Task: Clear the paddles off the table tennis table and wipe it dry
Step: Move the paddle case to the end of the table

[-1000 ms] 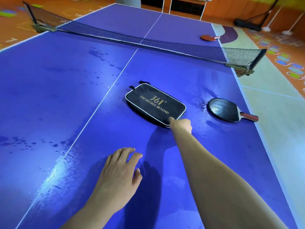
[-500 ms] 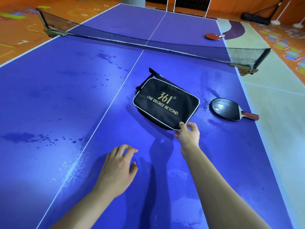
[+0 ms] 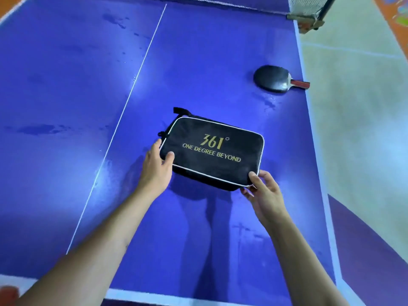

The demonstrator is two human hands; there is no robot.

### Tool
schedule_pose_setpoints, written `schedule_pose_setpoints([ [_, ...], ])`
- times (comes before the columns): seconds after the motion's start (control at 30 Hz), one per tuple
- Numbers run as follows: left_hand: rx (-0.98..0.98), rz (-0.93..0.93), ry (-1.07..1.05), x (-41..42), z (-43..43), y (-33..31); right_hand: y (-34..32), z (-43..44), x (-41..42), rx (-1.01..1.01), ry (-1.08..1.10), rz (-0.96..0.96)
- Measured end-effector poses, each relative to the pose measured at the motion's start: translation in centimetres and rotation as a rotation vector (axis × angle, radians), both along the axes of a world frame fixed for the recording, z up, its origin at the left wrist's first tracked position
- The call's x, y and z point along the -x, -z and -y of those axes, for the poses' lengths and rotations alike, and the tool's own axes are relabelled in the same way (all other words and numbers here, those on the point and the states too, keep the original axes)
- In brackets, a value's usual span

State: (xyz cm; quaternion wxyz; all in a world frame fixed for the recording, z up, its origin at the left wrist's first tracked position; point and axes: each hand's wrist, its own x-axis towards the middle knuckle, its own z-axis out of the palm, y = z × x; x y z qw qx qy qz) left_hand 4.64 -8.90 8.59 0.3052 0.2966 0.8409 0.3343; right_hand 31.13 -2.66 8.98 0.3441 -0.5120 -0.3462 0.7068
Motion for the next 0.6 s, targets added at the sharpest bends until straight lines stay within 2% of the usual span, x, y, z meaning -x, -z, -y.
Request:
schedule_pose_setpoints([
  [0.2,0.11,0.127,-0.012,-5.2,7.4,2.6,1.1,8.4,-8.7,0.058,0.013,0.088],
  [0.33,0.165,0.281,-0.078,-10.6,11.0,2.0,1.9,12.0,-14.5,0.104,-0.05,0.14],
  [0.5,0.225,0.327,-0.029,-15.3,15.2,3.3,2.6,14.1,-20.9,0.146,0.016,0.185],
  [0.6,0.221,0.27,0.078,-19.6,16.3,2.4,2.9,14.4,-23.8,0.172,0.096,0.281],
])
